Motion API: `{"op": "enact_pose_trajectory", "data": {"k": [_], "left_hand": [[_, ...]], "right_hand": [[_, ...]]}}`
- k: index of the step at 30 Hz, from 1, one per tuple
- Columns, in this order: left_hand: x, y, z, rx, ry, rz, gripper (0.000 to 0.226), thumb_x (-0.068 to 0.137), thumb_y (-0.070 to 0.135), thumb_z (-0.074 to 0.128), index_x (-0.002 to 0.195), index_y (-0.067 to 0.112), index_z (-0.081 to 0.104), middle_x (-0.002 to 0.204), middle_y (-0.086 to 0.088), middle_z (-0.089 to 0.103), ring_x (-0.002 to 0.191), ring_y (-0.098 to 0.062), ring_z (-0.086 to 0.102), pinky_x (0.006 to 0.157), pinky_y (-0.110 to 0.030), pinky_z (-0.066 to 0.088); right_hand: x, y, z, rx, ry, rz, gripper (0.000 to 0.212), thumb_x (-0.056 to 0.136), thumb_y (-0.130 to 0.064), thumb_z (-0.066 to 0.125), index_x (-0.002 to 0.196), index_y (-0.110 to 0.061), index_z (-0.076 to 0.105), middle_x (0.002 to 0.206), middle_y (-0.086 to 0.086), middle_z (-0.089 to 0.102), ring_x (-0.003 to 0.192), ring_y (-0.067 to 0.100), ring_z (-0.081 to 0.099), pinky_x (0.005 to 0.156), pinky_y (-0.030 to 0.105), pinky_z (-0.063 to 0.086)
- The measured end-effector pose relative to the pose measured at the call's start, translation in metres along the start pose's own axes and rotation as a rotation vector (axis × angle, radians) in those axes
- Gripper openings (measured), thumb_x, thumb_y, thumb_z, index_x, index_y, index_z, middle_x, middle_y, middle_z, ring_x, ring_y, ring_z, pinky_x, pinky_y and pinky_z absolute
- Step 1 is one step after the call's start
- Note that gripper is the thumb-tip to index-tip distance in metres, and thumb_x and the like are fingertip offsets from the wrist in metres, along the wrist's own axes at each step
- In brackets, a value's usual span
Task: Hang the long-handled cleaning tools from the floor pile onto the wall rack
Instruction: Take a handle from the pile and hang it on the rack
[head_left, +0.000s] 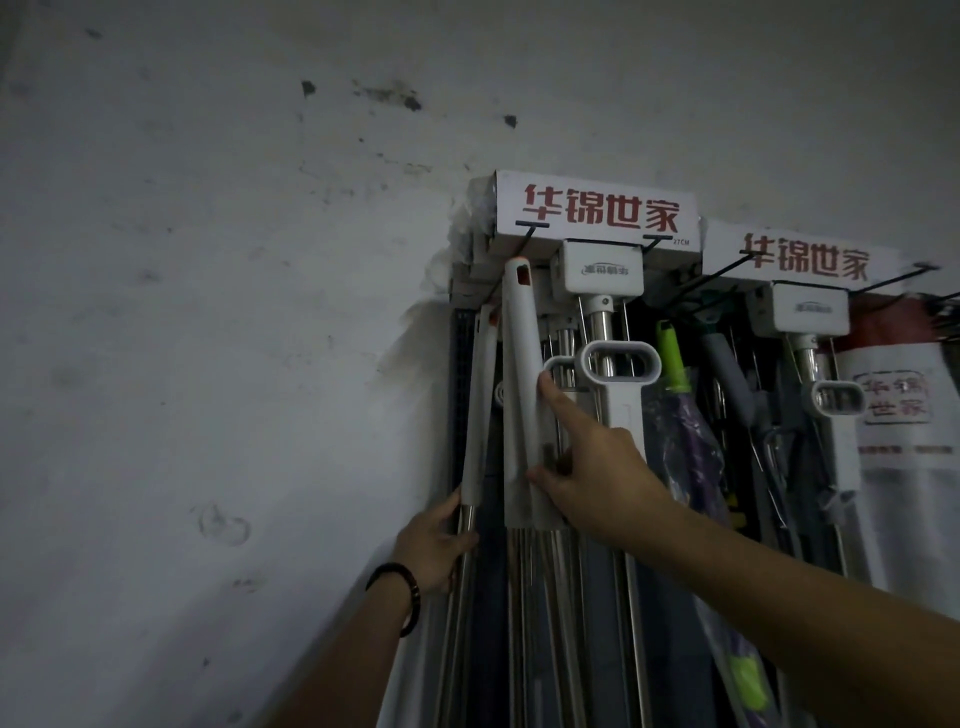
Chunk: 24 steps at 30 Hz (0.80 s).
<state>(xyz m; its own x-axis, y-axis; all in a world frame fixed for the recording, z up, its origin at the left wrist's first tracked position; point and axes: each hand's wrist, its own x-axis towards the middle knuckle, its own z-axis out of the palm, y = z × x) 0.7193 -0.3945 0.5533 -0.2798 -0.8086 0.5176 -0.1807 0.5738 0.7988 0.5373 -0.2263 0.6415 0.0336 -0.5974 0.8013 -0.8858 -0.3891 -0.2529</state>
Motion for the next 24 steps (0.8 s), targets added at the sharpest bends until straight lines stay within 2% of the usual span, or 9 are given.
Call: {"op": "enact_pose_trajectory", "data": {"k": [3, 5, 7, 9, 11, 15, 17, 21, 24], "left_hand": [[0.002, -0.003, 0.0, 0.008, 0.006, -0.059, 0.069, 0.094, 0.034, 0.076, 0.151, 0.046, 0.039, 0.136, -0.005, 0.068, 0.121, -0.034, 0.063, 0.103, -0.047, 0.051], [-0.004, 0.001, 0.004, 0.14, 0.059, -0.058, 0.063, 0.094, 0.04, 0.073, 0.151, 0.038, 0.046, 0.141, 0.0, 0.063, 0.122, -0.026, 0.066, 0.106, -0.034, 0.052], [-0.015, 0.008, 0.011, 0.245, 0.271, 0.057, 0.046, 0.098, 0.038, 0.067, 0.142, 0.025, 0.061, 0.134, 0.004, 0.068, 0.114, -0.012, 0.066, 0.102, -0.019, 0.047], [-0.031, 0.022, 0.018, 0.136, 0.453, 0.188, 0.021, 0.099, 0.03, 0.067, 0.119, 0.026, 0.073, 0.111, 0.008, 0.077, 0.096, -0.003, 0.069, 0.095, -0.023, 0.054], [-0.047, 0.036, 0.022, -0.01, 0.359, 0.25, 0.015, 0.099, 0.032, 0.067, 0.113, 0.032, 0.073, 0.099, 0.013, 0.077, 0.091, 0.0, 0.071, 0.088, -0.028, 0.06], [-0.074, 0.053, 0.029, -0.107, -0.052, 0.151, 0.049, 0.095, 0.028, 0.074, 0.126, 0.057, 0.049, 0.105, 0.01, 0.074, 0.094, -0.001, 0.073, 0.087, -0.032, 0.063], [-0.079, 0.052, 0.034, -0.084, -0.074, 0.131, 0.063, 0.091, 0.029, 0.079, 0.12, 0.069, 0.039, 0.105, 0.012, 0.073, 0.092, -0.004, 0.074, 0.083, -0.033, 0.065], [-0.08, 0.046, 0.04, -0.195, -0.029, 0.061, 0.063, 0.092, 0.028, 0.078, 0.118, 0.07, 0.039, 0.088, 0.013, 0.078, 0.083, -0.006, 0.074, 0.083, -0.045, 0.065], [-0.076, 0.045, 0.043, -0.196, -0.02, 0.065, 0.07, 0.094, 0.028, 0.076, 0.142, 0.057, 0.034, 0.082, 0.012, 0.08, 0.069, -0.008, 0.071, 0.076, -0.043, 0.066]], "right_hand": [[0.001, 0.001, 0.0, 0.01, -0.002, 0.002, 0.105, 0.094, -0.029, 0.074, 0.159, -0.058, -0.003, 0.097, 0.008, 0.072, 0.077, 0.017, 0.07, 0.079, 0.037, 0.065], [0.001, -0.001, -0.001, 0.01, -0.003, 0.01, 0.105, 0.094, -0.028, 0.074, 0.16, -0.058, -0.003, 0.106, 0.011, 0.072, 0.086, 0.021, 0.07, 0.084, 0.041, 0.064], [0.0, -0.003, -0.003, 0.013, -0.006, 0.018, 0.104, 0.095, -0.028, 0.074, 0.161, -0.056, -0.001, 0.106, 0.01, 0.071, 0.083, 0.018, 0.069, 0.083, 0.037, 0.064], [0.0, -0.003, -0.004, 0.009, -0.008, 0.019, 0.103, 0.095, -0.028, 0.074, 0.161, -0.055, 0.0, 0.103, 0.009, 0.071, 0.077, 0.015, 0.068, 0.08, 0.033, 0.063], [0.0, -0.003, -0.006, -0.003, -0.002, 0.012, 0.103, 0.094, -0.028, 0.074, 0.162, -0.053, 0.001, 0.097, 0.008, 0.07, 0.073, 0.014, 0.067, 0.078, 0.033, 0.062], [-0.001, -0.004, -0.007, 0.004, -0.009, 0.015, 0.104, 0.093, -0.027, 0.075, 0.162, -0.053, 0.002, 0.087, 0.002, 0.065, 0.068, 0.015, 0.065, 0.072, 0.032, 0.063], [-0.002, -0.005, -0.008, 0.002, -0.014, 0.02, 0.106, 0.092, -0.027, 0.076, 0.162, -0.054, 0.001, 0.086, 0.002, 0.065, 0.067, 0.016, 0.066, 0.072, 0.036, 0.065], [-0.004, -0.006, -0.007, -0.025, -0.016, 0.016, 0.11, 0.09, -0.027, 0.078, 0.162, -0.054, -0.002, 0.084, -0.002, 0.066, 0.065, 0.011, 0.066, 0.067, 0.028, 0.062], [-0.006, -0.008, -0.001, -0.053, -0.007, 0.027, 0.111, 0.091, -0.023, 0.075, 0.16, -0.056, -0.006, 0.087, 0.003, 0.067, 0.069, 0.016, 0.066, 0.069, 0.035, 0.063]]}}
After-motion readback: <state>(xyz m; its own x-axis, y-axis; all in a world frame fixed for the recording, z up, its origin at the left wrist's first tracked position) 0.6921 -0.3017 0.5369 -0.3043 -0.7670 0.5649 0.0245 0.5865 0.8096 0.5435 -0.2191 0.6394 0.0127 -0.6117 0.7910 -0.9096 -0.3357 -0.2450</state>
